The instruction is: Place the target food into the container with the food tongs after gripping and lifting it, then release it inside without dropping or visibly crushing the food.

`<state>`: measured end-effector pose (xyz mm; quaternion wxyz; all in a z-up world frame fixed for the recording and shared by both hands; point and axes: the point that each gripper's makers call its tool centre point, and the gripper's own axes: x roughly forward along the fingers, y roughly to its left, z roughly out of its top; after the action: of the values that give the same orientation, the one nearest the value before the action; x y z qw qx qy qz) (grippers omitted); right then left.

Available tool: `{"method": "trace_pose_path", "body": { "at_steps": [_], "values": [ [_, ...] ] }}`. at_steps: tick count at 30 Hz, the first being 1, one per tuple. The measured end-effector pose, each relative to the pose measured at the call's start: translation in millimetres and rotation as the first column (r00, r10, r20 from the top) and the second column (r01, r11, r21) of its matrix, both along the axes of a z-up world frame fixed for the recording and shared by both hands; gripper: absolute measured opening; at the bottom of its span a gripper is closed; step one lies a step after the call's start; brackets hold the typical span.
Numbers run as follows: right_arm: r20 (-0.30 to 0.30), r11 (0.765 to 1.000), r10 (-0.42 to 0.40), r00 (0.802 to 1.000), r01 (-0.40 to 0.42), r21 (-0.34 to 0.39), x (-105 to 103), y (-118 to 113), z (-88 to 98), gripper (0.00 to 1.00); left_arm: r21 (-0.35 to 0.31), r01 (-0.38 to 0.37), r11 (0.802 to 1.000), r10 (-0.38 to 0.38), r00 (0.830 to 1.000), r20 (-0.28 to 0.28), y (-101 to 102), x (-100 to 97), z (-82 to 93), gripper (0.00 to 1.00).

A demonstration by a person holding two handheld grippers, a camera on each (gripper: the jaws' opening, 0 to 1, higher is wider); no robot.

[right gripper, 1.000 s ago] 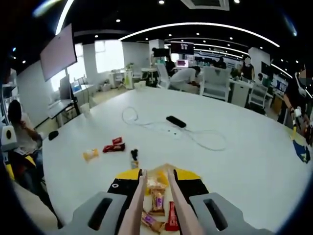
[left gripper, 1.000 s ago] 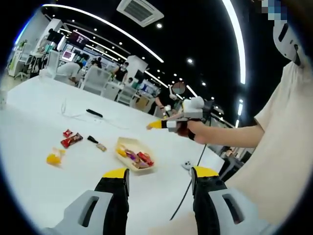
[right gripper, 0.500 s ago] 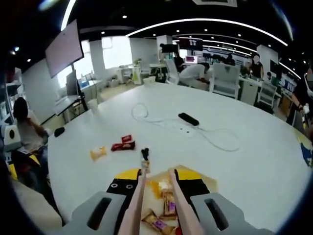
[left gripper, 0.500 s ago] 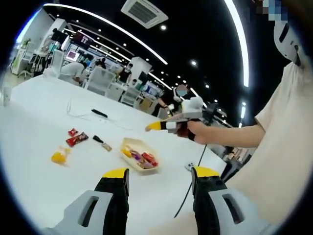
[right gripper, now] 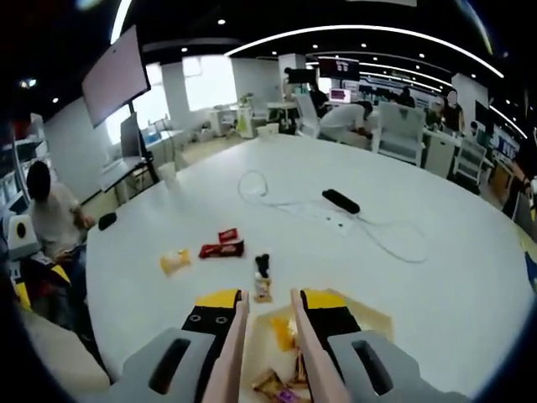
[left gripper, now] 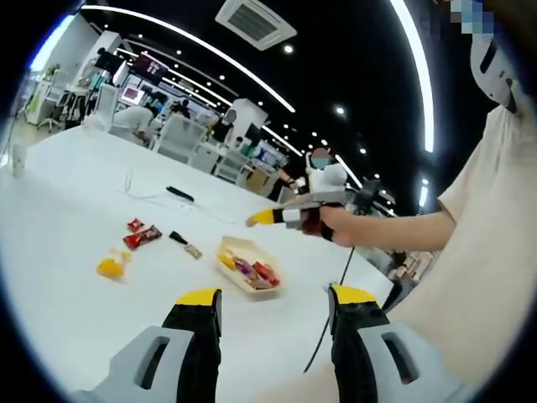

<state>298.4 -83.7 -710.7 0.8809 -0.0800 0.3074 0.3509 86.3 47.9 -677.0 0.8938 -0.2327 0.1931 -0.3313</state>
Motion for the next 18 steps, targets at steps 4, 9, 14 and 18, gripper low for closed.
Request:
{"method": "trace_pose_path", "body": {
  "at_steps": [4, 9, 14, 18],
  "values": [
    [-0.006, 1.000, 0.020, 1.000, -0.020, -0.008, 5, 6, -3.3, 0.27, -0.005, -0.018, 1.000, 0.018, 1.000, 0.000, 3, 2.4, 0.0, 0.50],
    [-0.011, 0.999, 0.043, 0.999, -0.043, -0.020, 13, 15, -9.6, 0.27, -0.007, -0.031, 0.999, 0.031, 1.000, -0.003, 5, 2.5, -0.7, 0.50],
    [-0.013, 0.998, 0.057, 0.998, -0.057, -0.026, 18, 23, -14.8, 0.28, -0.008, -0.051, 0.999, 0.050, 0.999, -0.012, 11, 0.4, -2.7, 0.50],
    [-0.019, 0.997, 0.075, 0.997, -0.076, -0.032, 22, 31, -19.4, 0.28, -0.003, -0.064, 0.998, 0.064, 0.998, -0.021, 17, 0.4, -4.4, 0.50]
  ]
}}
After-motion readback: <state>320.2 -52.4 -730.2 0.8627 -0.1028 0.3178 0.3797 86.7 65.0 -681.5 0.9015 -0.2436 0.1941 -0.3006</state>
